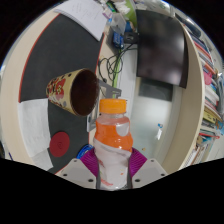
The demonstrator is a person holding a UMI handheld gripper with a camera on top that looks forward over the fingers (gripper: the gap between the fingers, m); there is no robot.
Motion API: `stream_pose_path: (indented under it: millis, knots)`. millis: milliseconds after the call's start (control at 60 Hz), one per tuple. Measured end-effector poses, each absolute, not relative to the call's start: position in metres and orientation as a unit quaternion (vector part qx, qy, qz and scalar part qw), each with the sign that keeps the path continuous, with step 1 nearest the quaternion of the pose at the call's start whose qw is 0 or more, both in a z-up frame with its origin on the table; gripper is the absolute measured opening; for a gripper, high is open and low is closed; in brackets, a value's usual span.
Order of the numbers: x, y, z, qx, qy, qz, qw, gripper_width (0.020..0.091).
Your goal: Pour water
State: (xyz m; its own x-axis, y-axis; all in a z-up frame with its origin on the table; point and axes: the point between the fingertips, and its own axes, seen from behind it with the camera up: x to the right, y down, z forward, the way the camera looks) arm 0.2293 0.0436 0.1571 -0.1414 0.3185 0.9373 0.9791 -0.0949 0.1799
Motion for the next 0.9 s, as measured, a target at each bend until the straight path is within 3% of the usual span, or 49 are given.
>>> stream_pose_path:
  millis: [200, 383, 567, 733, 900]
  knots:
    - [0.234, 0.054, 0.153, -0.487, -0.629, -0.547, 0.262, 0.0356]
    - [0.226, 0.051, 0.146, -0.488, -0.634, -0.539, 0.262, 0.0357]
    - [0.213, 0.04, 0.16, -0.601, -0.554, -0.452, 0.358, 0.0356]
    - [0.209, 0.023, 0.175, -0.749, -0.367, -0.278, 0.477, 0.0373]
    - [0.22, 0.026, 0.181, -0.79, -0.208, -0.131, 0.562, 0.0375]
